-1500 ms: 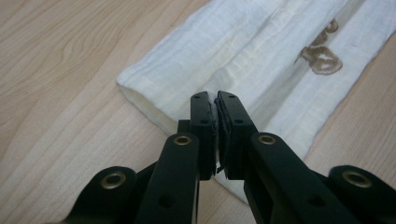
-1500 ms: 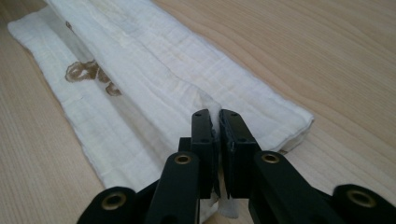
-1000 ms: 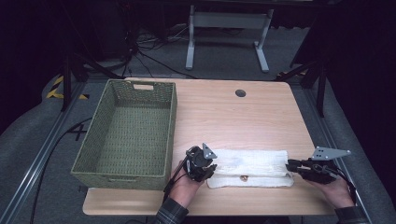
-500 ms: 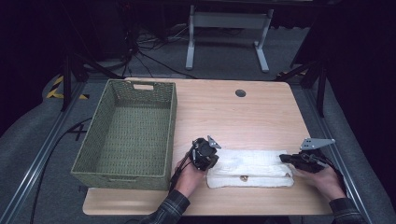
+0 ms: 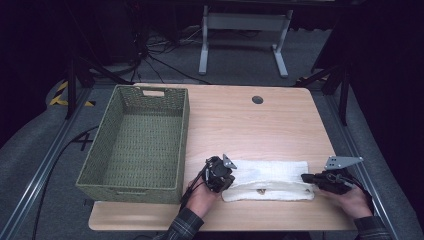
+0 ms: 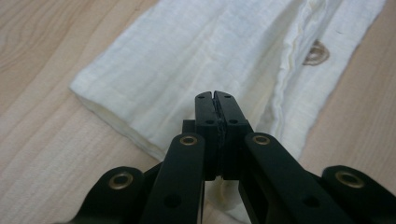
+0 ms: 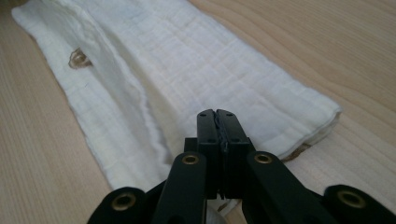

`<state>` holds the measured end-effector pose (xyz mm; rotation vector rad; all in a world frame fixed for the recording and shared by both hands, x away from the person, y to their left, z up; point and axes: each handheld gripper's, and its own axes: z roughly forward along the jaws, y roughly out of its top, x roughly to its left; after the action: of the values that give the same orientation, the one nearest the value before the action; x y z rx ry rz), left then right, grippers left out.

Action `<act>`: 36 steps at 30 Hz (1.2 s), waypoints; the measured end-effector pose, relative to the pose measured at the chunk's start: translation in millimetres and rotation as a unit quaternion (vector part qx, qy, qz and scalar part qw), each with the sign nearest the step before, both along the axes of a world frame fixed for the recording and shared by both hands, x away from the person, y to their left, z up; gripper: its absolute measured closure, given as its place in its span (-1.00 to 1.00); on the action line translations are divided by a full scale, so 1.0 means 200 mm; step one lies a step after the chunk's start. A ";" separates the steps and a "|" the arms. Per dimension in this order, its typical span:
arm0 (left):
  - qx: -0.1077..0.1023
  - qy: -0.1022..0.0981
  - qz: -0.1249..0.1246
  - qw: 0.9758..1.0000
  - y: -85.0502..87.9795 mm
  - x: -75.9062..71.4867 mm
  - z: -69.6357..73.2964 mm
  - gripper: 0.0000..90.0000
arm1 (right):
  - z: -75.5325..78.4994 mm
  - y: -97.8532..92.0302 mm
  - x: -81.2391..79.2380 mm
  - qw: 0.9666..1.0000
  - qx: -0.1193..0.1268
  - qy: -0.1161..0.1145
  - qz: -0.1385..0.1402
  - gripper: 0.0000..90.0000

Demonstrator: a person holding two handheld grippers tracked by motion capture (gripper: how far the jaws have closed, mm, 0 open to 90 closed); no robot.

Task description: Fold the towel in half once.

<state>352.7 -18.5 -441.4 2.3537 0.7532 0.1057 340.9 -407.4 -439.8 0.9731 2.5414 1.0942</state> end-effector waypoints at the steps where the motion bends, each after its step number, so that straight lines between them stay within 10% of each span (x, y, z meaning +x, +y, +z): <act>1: -0.002 -0.001 0.002 1.000 0.00 -0.01 0.00 0.98 | 0.00 0.00 -0.01 1.000 -0.003 -0.002 0.001 0.98; 12: -0.008 -0.004 -0.012 1.000 0.03 -0.13 0.00 0.95 | 0.01 0.00 -0.13 1.000 0.001 -0.006 0.010 0.96; 36: 0.001 -0.038 0.056 0.998 0.01 0.11 0.05 0.43 | 0.06 -0.03 0.09 0.999 -0.006 -0.026 -0.036 0.56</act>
<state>375.7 -16.6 -432.3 2.2943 0.8468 0.2434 358.5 -414.0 -427.0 1.0102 2.4490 1.0684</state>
